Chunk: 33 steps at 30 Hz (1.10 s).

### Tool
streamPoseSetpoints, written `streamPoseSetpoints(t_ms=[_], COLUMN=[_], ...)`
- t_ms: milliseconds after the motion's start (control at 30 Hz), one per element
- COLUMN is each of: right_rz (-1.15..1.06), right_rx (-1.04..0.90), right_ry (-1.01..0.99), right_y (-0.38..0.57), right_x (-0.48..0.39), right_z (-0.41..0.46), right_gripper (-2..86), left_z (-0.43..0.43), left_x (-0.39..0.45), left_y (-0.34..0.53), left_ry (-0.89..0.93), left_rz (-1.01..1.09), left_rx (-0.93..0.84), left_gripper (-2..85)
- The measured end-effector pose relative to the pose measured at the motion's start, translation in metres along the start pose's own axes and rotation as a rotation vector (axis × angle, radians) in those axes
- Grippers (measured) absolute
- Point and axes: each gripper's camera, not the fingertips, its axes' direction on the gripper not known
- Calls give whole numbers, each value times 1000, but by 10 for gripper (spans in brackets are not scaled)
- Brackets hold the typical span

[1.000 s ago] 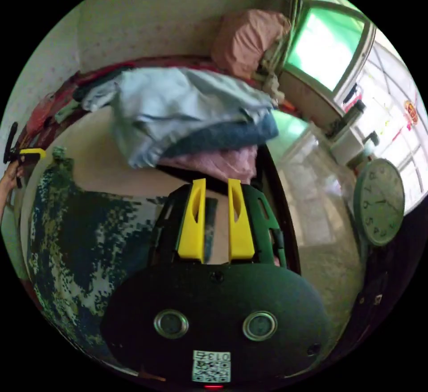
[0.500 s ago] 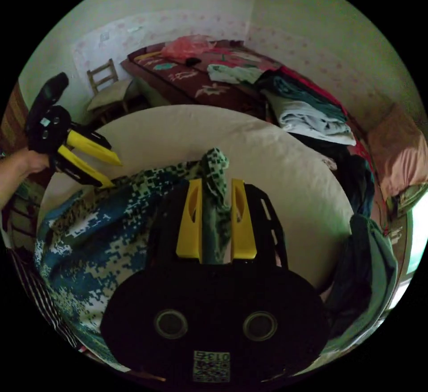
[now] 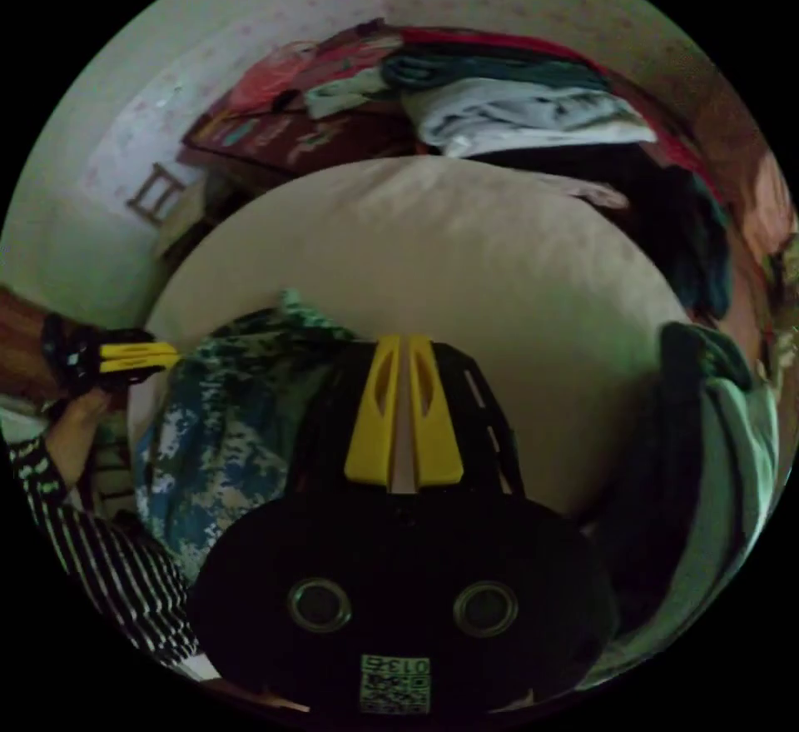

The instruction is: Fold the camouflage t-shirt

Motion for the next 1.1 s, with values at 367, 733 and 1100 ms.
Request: streamPoseSetpoints(t_ms=[367, 733, 1100], right_rz=[-559, -444, -274], right_rx=[-12, 132, 119], right_ry=[55, -170, -80], right_y=[-83, -144, -117], right_x=[-135, -129, -75], right_z=[9, -1, -27], right_gripper=[77, 23, 75], left_z=[-8, 10, -7], left_x=[1, 32, -1], left_y=[-22, -20, 6], left_ry=[62, -107, -28], left_rz=[-33, -8, -152], left_rx=[62, -89, -69], left_gripper=[56, 1, 3])
